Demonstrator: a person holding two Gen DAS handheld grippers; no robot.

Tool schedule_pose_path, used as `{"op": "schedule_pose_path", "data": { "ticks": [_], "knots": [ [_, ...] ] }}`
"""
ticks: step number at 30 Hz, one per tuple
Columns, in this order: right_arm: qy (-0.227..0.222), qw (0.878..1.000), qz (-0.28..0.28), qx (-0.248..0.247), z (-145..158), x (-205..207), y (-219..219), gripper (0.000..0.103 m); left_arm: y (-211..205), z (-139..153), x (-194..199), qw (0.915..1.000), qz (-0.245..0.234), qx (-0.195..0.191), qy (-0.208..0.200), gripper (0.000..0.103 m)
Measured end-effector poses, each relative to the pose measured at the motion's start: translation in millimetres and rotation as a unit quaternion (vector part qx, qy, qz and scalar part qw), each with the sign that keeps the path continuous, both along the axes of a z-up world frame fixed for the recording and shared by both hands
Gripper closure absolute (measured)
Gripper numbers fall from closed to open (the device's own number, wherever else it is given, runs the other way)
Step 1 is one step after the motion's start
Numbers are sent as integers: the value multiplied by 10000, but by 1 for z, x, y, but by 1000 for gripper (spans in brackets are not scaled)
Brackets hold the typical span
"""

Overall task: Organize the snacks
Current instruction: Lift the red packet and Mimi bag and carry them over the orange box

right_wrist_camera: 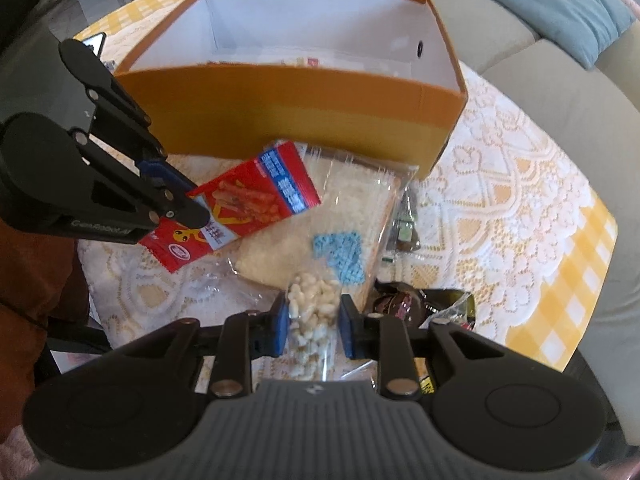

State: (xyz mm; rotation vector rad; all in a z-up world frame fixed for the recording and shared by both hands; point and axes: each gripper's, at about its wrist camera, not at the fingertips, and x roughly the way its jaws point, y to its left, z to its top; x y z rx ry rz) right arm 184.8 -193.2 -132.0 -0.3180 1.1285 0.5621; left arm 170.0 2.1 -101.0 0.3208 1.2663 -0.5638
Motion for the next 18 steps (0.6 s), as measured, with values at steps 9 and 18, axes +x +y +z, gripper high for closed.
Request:
{"op": "schedule_pose_path", "data": {
  "ticks": [9, 18],
  "knots": [
    [50, 9999, -90, -23, -5, -3, -2, 80, -10, -11, 0, 9996, 142, 236, -110, 93],
    [-256, 9996, 28, -117, 10, -14, 7, 81, -9, 18, -12, 9983, 367, 290, -350, 93]
  ]
}}
